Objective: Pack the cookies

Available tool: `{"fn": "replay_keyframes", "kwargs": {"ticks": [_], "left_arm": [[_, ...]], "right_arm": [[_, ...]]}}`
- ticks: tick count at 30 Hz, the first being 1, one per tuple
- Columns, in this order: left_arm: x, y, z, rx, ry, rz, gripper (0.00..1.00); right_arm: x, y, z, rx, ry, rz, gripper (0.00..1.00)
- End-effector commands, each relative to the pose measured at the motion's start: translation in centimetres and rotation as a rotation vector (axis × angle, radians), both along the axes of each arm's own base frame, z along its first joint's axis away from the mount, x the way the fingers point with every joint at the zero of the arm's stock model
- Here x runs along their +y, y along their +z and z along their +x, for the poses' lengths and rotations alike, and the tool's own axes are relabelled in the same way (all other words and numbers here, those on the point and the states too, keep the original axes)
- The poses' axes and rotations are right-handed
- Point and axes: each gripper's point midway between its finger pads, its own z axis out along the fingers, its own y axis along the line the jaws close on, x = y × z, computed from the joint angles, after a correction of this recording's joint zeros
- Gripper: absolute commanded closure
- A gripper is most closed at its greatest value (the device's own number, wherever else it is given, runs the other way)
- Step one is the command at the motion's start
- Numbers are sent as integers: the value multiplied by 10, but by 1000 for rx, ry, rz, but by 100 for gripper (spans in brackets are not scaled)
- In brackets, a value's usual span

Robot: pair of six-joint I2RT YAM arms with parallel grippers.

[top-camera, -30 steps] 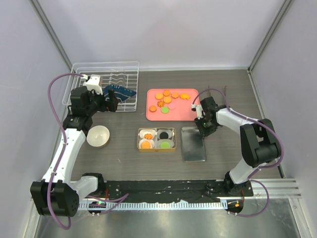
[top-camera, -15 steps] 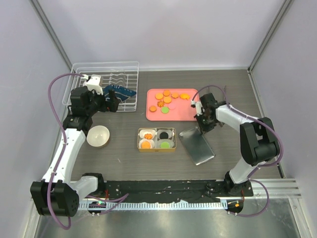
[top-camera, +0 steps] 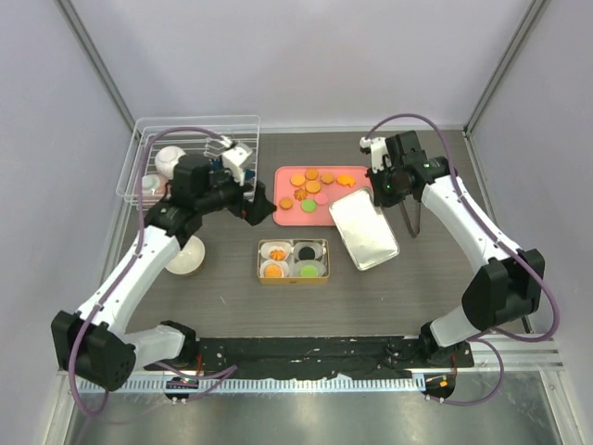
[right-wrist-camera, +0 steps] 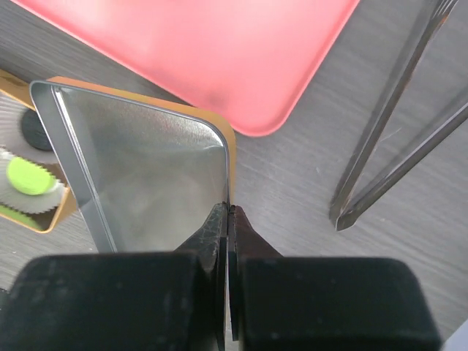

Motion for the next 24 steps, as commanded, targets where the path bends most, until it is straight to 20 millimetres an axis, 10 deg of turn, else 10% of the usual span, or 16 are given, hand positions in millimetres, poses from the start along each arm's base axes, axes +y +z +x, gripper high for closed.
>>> {"fn": "replay_keyframes", "kwargs": {"ticks": [1,12,24], "left_arm": [[-47,8,-12,-31,-168,50,0],[-122,32,6,-122,-315,87,0],[-146,-4,1,-44,-393,129,0]], "right_arm": [[21,64,-5,-118,100,49,99],[69,103,-23,-203,243,94,99],[79,127,-28,-273,253,137,99]]}}
